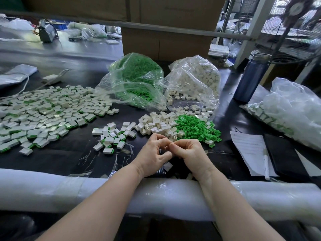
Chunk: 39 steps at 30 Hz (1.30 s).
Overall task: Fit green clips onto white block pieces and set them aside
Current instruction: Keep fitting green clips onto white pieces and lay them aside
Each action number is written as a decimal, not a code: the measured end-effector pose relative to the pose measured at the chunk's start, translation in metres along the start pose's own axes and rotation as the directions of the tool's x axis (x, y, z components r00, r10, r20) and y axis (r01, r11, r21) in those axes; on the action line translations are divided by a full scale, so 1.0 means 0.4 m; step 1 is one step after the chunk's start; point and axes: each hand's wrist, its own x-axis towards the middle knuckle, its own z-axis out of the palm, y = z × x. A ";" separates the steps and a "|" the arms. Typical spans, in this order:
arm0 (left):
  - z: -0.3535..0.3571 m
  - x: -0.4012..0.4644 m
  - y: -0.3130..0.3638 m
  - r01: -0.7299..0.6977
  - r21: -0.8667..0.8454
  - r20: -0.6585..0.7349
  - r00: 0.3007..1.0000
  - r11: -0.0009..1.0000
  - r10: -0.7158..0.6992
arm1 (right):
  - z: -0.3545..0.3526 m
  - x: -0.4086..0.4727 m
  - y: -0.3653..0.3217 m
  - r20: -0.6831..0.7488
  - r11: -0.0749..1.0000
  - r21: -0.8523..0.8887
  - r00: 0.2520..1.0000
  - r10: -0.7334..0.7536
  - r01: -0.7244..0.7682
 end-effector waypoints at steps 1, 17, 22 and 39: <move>0.000 0.000 0.000 -0.001 -0.006 -0.003 1.000 1.000 0.001 | 0.001 0.000 -0.001 0.003 1.000 0.001 1.000 -0.002 0.002; 0.001 0.003 -0.009 -0.016 -0.019 0.009 1.000 1.000 0.016 | 0.002 -0.002 -0.005 0.011 1.000 0.004 1.000 0.019 -0.019; 0.002 0.002 -0.004 -0.013 -0.004 0.009 1.000 1.000 0.013 | 0.002 0.002 -0.001 -0.023 0.999 0.002 0.999 0.034 -0.034; -0.006 0.004 -0.007 0.013 0.040 -0.120 0.993 0.999 -0.008 | 0.001 0.007 0.003 -0.147 0.990 -0.092 0.982 -0.117 0.104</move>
